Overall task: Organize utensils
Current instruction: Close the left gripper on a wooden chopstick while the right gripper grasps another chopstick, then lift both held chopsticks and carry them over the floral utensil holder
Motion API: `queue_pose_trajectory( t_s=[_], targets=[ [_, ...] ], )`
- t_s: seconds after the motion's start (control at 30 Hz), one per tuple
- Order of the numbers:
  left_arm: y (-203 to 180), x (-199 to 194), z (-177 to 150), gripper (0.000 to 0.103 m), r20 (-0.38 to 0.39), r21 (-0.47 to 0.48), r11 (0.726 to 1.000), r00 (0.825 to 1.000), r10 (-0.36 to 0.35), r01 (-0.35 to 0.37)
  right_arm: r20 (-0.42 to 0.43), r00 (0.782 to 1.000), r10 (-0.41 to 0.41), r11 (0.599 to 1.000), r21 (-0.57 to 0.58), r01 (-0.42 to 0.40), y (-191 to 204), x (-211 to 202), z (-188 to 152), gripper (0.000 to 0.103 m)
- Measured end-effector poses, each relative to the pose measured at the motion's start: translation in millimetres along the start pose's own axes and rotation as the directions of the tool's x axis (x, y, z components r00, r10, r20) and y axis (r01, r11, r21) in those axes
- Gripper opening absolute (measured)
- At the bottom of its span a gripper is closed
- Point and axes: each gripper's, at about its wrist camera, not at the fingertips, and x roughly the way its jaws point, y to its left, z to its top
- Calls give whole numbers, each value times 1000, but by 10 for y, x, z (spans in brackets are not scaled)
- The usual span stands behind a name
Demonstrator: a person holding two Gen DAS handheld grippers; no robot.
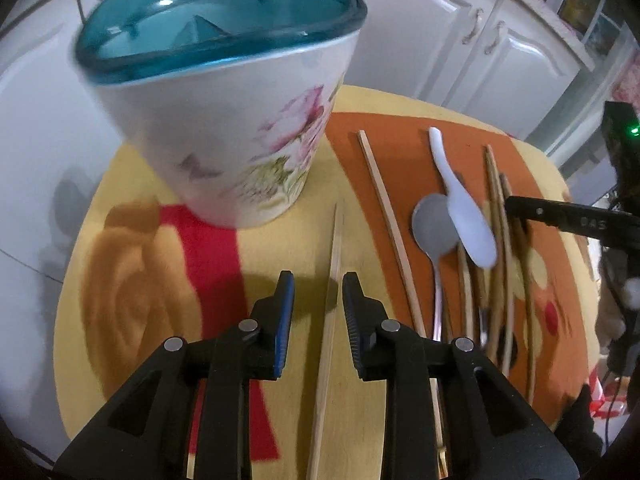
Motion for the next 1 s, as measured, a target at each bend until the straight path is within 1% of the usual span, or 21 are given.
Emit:
queue_pose_trajectory(
  t_s=[0.07,0.1,0.17,0.2,0.23,0.3,0.33,0.4,0.43,0.5,0.57,0.63,0.67,0.73,0.8,0.83,0.9,1.0],
  targets=[
    [-68,84,43,24,-19,20,1000,1000,6,-6,4,1000,5,1000,6,-5,-27,15,26,13],
    [-109,98,56,24,-13,37,999,1000,18,-18,3,1000,5,1000,2,-5,-36,16,26,11],
    [-203,126,69,23,3,96,994,999,46,-46,-1,1000,24,1000,9,-24,-51,-5,7,10],
    [-218,130,69,17,7,108,993,999,40,-40,-1,999,38,999,12,-38,-49,-27,-6,10],
    [-208,131,69,12,8,106,994,1000,18,-19,6,999,42,999,7,-42,-37,-63,-22,10],
    [-162,128,83,7,-3,71,997,1000,-14,14,31,999,31,999,-21,-30,12,-160,-59,10],
    [-116,101,87,6,-7,40,998,999,-43,43,39,999,32,999,-27,-31,25,-211,-77,10],
    [-17,-42,49,5,27,-4,995,995,-97,97,57,997,43,999,-35,-41,47,-332,-108,10],
    [15,-130,26,5,47,-10,993,992,-113,113,71,996,52,998,-41,-49,65,-412,-121,10],
    [76,-304,-21,5,83,-30,993,990,-115,117,94,993,67,997,-51,-63,96,-546,-123,10],
    [140,-463,-57,4,113,-61,988,984,-135,142,122,988,98,994,-64,-90,148,-715,-134,9],
    [176,-595,-91,4,142,-73,984,978,-150,162,147,982,119,990,-88,-107,210,-866,-158,9],
    [171,-633,-103,4,151,-68,985,977,-149,161,157,980,121,989,-105,-106,246,-926,-176,9],
    [122,-633,-107,4,151,-59,991,982,-112,122,164,980,112,989,-119,-93,292,-957,-194,9],
    [60,-568,-107,7,133,-44,992,985,-108,115,162,981,107,989,-118,-88,311,-939,-219,9],
    [-13,-499,-100,16,108,-21,993,987,-115,118,163,981,102,990,-117,-84,313,-934,-232,9],
    [-88,-386,-103,31,92,6,995,991,-100,100,162,981,107,990,-111,-90,306,-934,-263,9],
    [-171,-125,-71,31,62,49,998,997,-35,32,166,980,107,989,-115,-89,309,-988,-294,9]
  ],
)
